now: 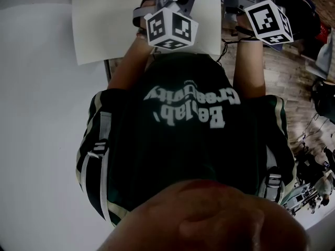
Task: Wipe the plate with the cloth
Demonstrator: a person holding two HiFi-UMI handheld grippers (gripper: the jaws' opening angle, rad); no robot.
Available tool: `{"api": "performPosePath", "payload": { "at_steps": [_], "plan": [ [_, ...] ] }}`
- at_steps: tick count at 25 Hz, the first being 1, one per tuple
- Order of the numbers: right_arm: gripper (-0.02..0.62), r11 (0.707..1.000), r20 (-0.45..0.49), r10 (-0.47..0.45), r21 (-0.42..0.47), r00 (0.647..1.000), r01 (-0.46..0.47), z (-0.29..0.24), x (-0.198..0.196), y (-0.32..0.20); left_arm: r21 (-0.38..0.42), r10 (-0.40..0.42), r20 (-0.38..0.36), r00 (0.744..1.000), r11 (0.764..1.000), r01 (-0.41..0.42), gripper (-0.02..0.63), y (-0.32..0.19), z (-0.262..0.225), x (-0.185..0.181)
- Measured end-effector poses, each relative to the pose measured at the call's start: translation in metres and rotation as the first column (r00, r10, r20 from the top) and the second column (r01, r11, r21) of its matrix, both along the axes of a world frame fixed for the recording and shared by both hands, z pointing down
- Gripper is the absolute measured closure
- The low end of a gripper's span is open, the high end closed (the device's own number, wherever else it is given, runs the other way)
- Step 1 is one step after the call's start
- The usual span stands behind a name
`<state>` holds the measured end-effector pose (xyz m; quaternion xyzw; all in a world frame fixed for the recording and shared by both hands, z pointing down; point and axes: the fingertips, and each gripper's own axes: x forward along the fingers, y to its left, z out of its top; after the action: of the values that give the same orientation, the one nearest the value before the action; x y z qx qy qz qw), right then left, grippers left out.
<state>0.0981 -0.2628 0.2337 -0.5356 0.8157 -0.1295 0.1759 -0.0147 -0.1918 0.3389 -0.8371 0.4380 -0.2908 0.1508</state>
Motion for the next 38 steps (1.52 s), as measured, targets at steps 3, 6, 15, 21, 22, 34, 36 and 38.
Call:
{"api": "performPosePath", "payload": {
  "at_steps": [3, 6, 15, 21, 22, 34, 36, 38],
  "plan": [
    [0.574, 1.000, 0.002, -0.017, -0.014, 1.000, 0.017, 0.000, -0.005, -0.002, 0.011, 0.012, -0.010, 1.000, 1.000, -0.012, 0.508, -0.006, -0.011, 0.006],
    [0.574, 0.999, 0.002, -0.036, -0.025, 0.999, 0.036, 0.002, -0.009, -0.002, 0.027, 0.020, -0.017, 1.000, 0.999, -0.019, 0.508, -0.012, -0.023, 0.014],
    [0.575, 0.995, -0.017, -0.083, -0.056, 0.996, 0.082, 0.020, -0.027, 0.010, 0.095, 0.001, -0.018, 1.000, 0.995, 0.001, 0.508, -0.029, -0.046, 0.007],
    [0.575, 0.991, -0.022, -0.109, -0.085, 0.994, 0.107, 0.032, -0.030, 0.017, 0.146, -0.045, 0.009, 0.999, 0.988, 0.043, 0.508, -0.048, -0.066, -0.006],
    [0.575, 0.990, -0.023, -0.113, -0.089, 0.993, 0.110, 0.034, -0.030, 0.017, 0.152, -0.056, 0.010, 0.998, 0.987, 0.054, 0.508, -0.052, -0.069, -0.009],
    [0.574, 0.989, -0.020, -0.112, -0.098, 0.993, 0.110, 0.041, -0.027, 0.014, 0.093, -0.199, 0.051, 0.979, 0.977, 0.193, 0.508, -0.058, -0.041, -0.050],
    [0.574, 0.990, -0.019, -0.101, -0.096, 0.995, 0.099, 0.041, -0.022, 0.011, 0.068, -0.191, 0.067, 0.979, 0.980, 0.186, 0.508, -0.051, -0.027, -0.049],
    [0.574, 0.991, -0.018, -0.094, -0.092, 0.995, 0.092, 0.041, -0.020, 0.010, 0.043, -0.179, 0.075, 0.981, 0.983, 0.176, 0.508, -0.042, -0.014, -0.048]
  ]
}}
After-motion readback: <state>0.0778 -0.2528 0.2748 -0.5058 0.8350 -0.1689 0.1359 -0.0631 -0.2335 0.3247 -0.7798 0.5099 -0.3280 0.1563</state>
